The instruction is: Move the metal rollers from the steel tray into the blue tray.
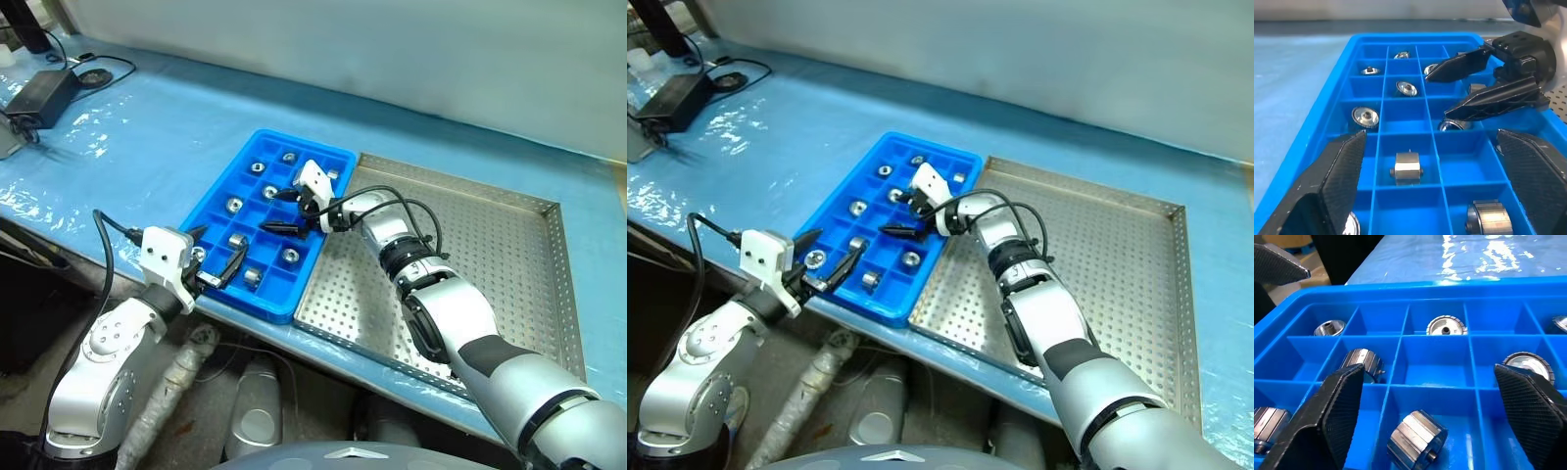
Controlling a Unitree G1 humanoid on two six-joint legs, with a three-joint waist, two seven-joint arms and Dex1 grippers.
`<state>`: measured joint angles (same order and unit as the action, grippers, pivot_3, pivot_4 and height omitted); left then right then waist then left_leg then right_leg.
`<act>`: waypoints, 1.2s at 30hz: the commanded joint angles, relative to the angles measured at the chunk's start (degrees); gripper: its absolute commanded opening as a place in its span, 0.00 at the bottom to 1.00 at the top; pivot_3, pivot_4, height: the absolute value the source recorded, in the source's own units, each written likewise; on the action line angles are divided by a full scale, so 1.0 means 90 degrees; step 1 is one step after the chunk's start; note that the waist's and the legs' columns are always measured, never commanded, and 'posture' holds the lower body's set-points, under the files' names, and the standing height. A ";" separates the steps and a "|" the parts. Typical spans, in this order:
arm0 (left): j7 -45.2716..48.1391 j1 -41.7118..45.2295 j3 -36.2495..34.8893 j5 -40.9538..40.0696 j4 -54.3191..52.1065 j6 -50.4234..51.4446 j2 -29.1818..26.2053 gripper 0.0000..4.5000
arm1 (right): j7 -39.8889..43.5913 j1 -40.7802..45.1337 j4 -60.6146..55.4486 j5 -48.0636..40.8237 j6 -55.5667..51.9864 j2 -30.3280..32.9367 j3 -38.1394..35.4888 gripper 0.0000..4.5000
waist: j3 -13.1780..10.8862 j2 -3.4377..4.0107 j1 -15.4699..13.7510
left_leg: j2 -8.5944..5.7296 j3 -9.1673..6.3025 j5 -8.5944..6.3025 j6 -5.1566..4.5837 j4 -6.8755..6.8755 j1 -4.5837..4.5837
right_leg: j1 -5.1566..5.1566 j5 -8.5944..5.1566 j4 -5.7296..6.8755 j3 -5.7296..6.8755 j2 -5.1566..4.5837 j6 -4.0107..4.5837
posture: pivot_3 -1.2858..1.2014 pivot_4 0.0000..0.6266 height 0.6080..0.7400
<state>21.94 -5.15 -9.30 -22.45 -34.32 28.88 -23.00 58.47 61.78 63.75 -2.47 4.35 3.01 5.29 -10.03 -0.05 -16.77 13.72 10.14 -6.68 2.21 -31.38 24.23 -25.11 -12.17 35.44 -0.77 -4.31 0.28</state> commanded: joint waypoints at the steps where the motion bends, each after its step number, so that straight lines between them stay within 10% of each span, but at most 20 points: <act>1: -0.0037 0.0190 0.0147 0.0130 0.0148 -0.0230 0.0075 1.00 | 0.0010 0.0065 -0.0435 -0.0472 -0.0157 0.0067 -0.0460 0.99 | 0.0000 0.0000 0.0073 | -0.0001 0.0000 0.0002 0.0002 -0.0001 0.0000 | 0.0000 0.0000 0.0003 0.0002 0.0000 0.0000 | 0.67 0.24 1.00; 36: 0.1185 0.2742 0.1085 0.0429 0.3564 -0.1735 0.0811 1.00 | -0.0931 -0.2683 -0.5528 -0.1325 -0.2703 0.1695 -0.0831 0.99 | 0.0003 -0.0002 0.1474 | 0.0009 -0.0012 0.0013 0.0012 -0.0086 0.0012 | 0.0027 -0.0001 0.0042 0.0062 -0.0002 0.0027 | 0.45 0.24 1.00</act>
<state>32.13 18.34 0.60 -18.50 -0.75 13.77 -15.53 50.80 37.59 17.21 -12.46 -19.78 18.39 -1.36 -10.00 -0.07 -3.50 13.80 10.04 -6.57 2.31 -32.16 24.30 -24.82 -12.18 35.82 -0.22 -4.33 0.54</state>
